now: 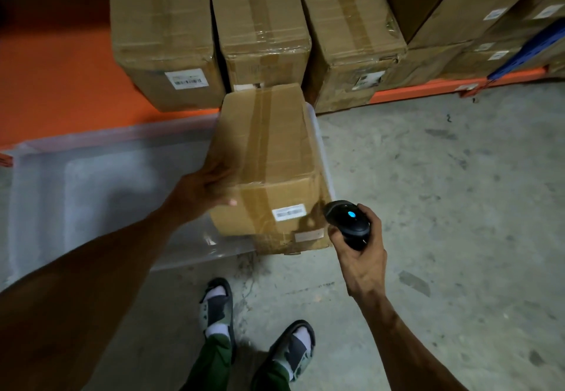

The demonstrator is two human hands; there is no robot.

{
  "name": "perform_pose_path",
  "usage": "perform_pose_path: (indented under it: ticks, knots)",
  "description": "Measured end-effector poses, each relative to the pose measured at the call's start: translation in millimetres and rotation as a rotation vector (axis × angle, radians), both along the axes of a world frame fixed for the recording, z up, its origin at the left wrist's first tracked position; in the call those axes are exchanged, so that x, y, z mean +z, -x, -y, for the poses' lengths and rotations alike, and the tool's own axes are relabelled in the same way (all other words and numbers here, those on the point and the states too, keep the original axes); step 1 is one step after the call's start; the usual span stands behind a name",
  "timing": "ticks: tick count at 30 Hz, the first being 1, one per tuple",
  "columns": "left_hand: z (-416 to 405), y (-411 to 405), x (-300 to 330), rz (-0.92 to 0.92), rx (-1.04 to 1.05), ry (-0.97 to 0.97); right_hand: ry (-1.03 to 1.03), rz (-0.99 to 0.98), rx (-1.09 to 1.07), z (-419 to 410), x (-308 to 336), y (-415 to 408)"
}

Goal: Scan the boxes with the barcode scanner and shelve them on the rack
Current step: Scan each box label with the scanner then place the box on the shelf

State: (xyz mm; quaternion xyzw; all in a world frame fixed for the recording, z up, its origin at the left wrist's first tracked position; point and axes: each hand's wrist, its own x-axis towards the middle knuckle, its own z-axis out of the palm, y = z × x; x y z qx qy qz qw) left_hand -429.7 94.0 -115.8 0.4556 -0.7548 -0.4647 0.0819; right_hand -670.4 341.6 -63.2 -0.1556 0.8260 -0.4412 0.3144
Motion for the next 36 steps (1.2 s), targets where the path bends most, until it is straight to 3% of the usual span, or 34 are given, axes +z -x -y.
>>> perform_pose_path:
  ticks: [6,16,24,31,34,36]
  knots:
    - [20,-85,-4,0.101,0.022,-0.036,-0.138,-0.094,0.087,21,-25,3]
    - [18,-92,-22,0.014,-0.027,0.027,-0.502,-0.274,0.342,105,-95,11]
    - [15,-94,-23,-0.007,0.001,-0.004,-0.593,-0.313,0.399,123,-115,19]
    - [18,-94,-23,0.043,-0.014,-0.005,-0.517,-0.264,0.303,113,-91,7]
    - [17,-88,-12,0.084,-0.029,-0.001,-0.242,-0.301,0.062,110,-67,-16]
    - [16,-86,-7,0.083,-0.034,-0.005,-0.043,-0.225,0.012,117,-45,-42]
